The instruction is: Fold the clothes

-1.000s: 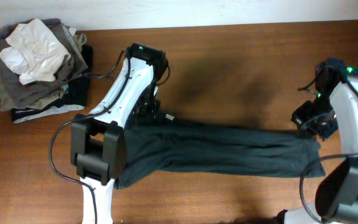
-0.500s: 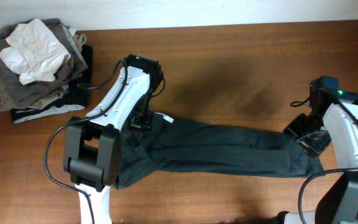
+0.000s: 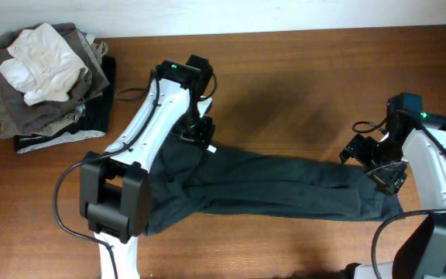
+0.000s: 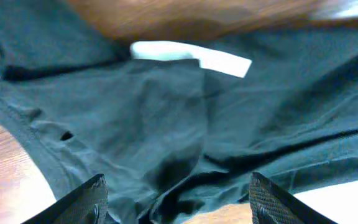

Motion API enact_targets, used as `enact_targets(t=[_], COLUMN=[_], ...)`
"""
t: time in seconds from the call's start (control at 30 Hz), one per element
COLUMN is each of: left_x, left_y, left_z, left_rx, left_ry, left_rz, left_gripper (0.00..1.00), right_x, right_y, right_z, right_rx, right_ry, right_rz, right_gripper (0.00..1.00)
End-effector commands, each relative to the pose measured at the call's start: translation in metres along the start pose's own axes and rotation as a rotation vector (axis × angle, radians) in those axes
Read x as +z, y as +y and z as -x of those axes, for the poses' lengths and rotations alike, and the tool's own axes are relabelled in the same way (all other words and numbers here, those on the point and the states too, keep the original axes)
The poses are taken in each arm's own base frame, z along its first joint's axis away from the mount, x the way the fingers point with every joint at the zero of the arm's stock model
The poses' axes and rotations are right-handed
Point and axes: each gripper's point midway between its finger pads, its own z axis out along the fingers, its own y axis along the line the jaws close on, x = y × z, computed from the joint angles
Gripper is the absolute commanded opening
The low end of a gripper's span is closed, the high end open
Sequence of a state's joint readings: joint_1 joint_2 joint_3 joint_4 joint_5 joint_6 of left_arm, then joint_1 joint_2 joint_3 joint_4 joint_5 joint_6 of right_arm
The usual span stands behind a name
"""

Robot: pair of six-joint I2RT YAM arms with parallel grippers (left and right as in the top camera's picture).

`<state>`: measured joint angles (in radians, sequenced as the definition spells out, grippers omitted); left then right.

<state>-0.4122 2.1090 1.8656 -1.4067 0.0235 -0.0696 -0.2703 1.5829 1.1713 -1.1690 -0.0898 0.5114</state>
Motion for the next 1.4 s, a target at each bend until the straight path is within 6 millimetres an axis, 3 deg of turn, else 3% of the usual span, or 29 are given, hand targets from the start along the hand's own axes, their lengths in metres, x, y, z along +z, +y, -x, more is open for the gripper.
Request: enact_targets(t=[0.0, 0.13, 0.27, 0.37, 0.6, 0.8, 0.83, 0.93, 1.13, 1.37], left_x=[0.006, 0.031, 0.037, 0.044, 0.068, 0.077, 0.078, 0.077, 0.072, 0.061], left_y=[-0.012, -0.006, 0.004, 0.004, 0.002, -0.003, -0.003, -0.001, 0.016, 0.044], left_z=[0.002, 0.001, 0.000, -0.003, -0.016, -0.018, -0.017, -0.015, -0.026, -0.047], left_rx=[0.063, 0.051, 0.047, 0.048, 0.058, 0.069, 0.067, 0.046, -0.026, -0.142], left_ry=[0.012, 0.080, 0.092, 0.103, 0.144, 0.148, 0.143, 0.134, 0.175, 0.257], left_rz=[0.002, 0.059, 0.113, 0.115, 0.114, 0.108, 0.107, 0.120, 0.179, 0.277], left_gripper=[0.72, 0.72, 0.70, 0.63, 0.63, 0.63, 0.60, 0.34, 0.01, 0.01], right_x=[-0.004, -0.004, -0.004, -0.004, -0.004, -0.004, -0.004, -0.004, -0.004, -0.004], right_y=[0.003, 0.003, 0.003, 0.003, 0.004, 0.004, 0.004, 0.004, 0.004, 0.005], right_z=[0.000, 0.000, 0.000, 0.000, 0.000, 0.001, 0.001, 0.001, 0.001, 0.002], right_rx=[-0.035, -0.049, -0.048, -0.048, -0.048, -0.049, -0.049, -0.057, -0.057, -0.057], right_ry=[-0.006, -0.006, -0.006, -0.007, -0.008, -0.012, -0.013, -0.014, -0.014, -0.018], right_rz=[0.017, 0.017, 0.017, 0.017, 0.017, 0.020, 0.020, 0.020, 0.020, 0.022], right_gripper=[0.99, 0.99, 0.99, 0.99, 0.99, 0.99, 0.99, 0.99, 0.99, 0.99])
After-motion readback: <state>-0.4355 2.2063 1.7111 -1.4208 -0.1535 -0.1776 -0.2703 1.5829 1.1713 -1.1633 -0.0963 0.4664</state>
